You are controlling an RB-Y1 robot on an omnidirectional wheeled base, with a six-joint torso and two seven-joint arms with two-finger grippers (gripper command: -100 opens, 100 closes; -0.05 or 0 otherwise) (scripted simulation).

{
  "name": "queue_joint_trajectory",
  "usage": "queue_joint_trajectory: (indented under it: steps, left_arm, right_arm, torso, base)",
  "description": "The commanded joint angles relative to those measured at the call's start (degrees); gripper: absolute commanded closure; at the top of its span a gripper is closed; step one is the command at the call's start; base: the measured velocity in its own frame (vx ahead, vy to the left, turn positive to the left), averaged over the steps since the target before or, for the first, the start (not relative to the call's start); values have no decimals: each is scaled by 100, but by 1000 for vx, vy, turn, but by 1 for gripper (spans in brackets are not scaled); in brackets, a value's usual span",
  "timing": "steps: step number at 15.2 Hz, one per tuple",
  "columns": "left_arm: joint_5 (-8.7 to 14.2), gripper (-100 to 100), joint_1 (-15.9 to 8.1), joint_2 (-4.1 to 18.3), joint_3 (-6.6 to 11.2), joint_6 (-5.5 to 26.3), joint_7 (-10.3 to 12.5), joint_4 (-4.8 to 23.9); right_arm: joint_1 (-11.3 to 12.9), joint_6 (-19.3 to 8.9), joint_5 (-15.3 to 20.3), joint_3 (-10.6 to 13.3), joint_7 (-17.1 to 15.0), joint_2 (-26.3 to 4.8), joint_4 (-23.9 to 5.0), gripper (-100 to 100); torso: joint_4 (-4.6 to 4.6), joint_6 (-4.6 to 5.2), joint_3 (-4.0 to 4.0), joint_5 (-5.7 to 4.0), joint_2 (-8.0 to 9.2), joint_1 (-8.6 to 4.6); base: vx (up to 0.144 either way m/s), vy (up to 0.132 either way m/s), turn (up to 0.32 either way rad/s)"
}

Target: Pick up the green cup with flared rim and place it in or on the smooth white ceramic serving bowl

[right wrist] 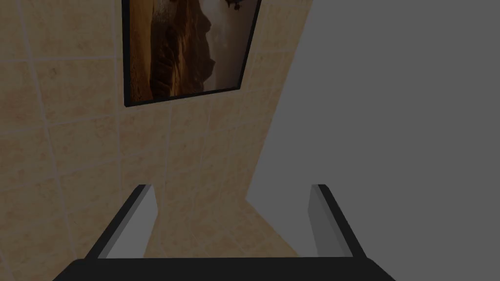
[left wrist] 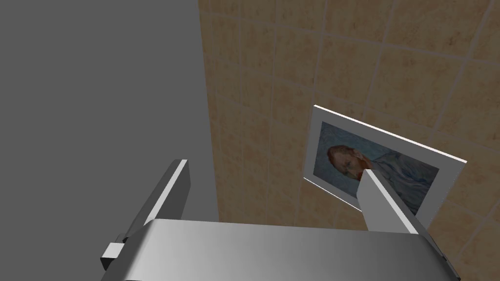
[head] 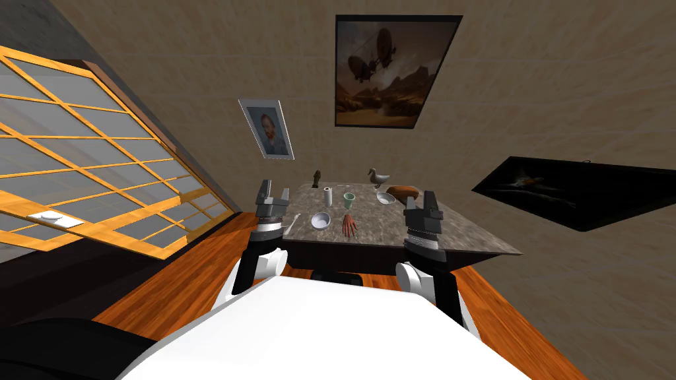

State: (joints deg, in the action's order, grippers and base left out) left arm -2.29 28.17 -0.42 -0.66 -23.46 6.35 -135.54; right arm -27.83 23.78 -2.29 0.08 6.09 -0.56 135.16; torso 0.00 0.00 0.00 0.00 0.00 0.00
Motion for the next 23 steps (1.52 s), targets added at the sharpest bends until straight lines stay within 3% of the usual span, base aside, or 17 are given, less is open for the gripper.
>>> queue_joint_trajectory:
  steps: [1,11,23]
  left_arm:
    - [0,0,0,0,0,0,0,0]
    - [0,0,-1,1,0,0,0,0]
    - [0,0,-1,0,0,0,0,0]
  right_arm:
    - [8,0,-6,44,-20,-219,-49,-100]
    - [57,14,-62,373,-144,-1464,-406,-100]
    - [69,27,-150,790,-246,-2905,-859,-100]
  torso:
    - [0,0,0,0,0,0]
    - [5,-2,14,-6,25,-30]
    - [1,-3,4,-5,7,-22]
  base:
    - [-46,-12,47]
    - [-69,-53,94]
    - [-29,-35,121]
